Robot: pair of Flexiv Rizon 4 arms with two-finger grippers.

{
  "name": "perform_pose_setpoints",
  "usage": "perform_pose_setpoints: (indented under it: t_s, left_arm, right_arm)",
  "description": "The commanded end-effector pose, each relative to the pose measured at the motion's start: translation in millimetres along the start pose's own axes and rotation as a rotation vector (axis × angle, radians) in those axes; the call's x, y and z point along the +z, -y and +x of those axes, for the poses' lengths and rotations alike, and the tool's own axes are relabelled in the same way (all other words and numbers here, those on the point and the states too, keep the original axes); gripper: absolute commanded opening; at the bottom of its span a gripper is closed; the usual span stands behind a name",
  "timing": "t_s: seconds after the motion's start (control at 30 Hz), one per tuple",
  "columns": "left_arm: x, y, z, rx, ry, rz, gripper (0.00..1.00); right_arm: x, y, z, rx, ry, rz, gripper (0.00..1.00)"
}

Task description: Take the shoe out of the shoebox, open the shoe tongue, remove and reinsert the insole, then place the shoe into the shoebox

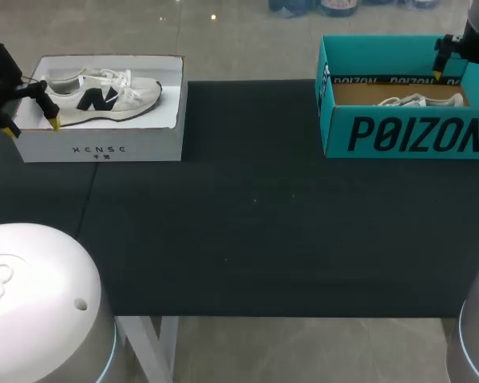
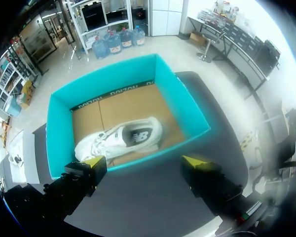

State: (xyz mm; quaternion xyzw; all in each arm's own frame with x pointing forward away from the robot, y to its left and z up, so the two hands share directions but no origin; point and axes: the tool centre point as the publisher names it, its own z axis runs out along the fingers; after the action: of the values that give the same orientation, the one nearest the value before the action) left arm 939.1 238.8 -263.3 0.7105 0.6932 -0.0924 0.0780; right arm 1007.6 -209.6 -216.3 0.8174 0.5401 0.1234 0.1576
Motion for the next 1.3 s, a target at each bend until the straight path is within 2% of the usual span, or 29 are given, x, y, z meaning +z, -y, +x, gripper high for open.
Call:
perform_pose_setpoints:
  t_s: [0.03,0.2,0.27,0.37,0.67,0.9,1.03,1.3]
  left_arm:
    - [0,1,0.0,0.001,-0.003,-0.001,1.0]
    - [0,1,0.0,0.001,-0.003,-0.001,1.0]
    - [-5,-9,6.7,0.029,-0.031,-0.015,1.0]
    - [-16,-32,23.3,0.058,-0.091,-0.077,1.0]
    - [-21,-99,63.0,0.077,-0.19,-0.118,1.0]
    - [-27,-136,75.6,0.064,-0.212,-0.13,1.0]
    - [-20,-159,80.9,0.058,-0.235,-0.118,1.0]
    - [7,-196,93.8,0.029,-0.255,-0.076,1.0]
  right_arm:
    - [0,0.3,0.3,0.001,0.001,-0.001,1.0]
    - [0,0.3,0.3,0.001,0.001,-0.001,1.0]
    - [0,0.3,0.3,0.001,0.001,-0.001,1.0]
    - [0,0.3,0.3,0.001,0.001,-0.001,1.0]
    - [0,0.3,0.3,0.001,0.001,-0.001,1.0]
    - [0,0.3,0.3,0.001,0.001,-0.001,1.0]
    - [0,0.3,0.3,0.001,0.001,-0.001,1.0]
    - [0,0.3,0.3,0.001,0.001,-0.001,1.0]
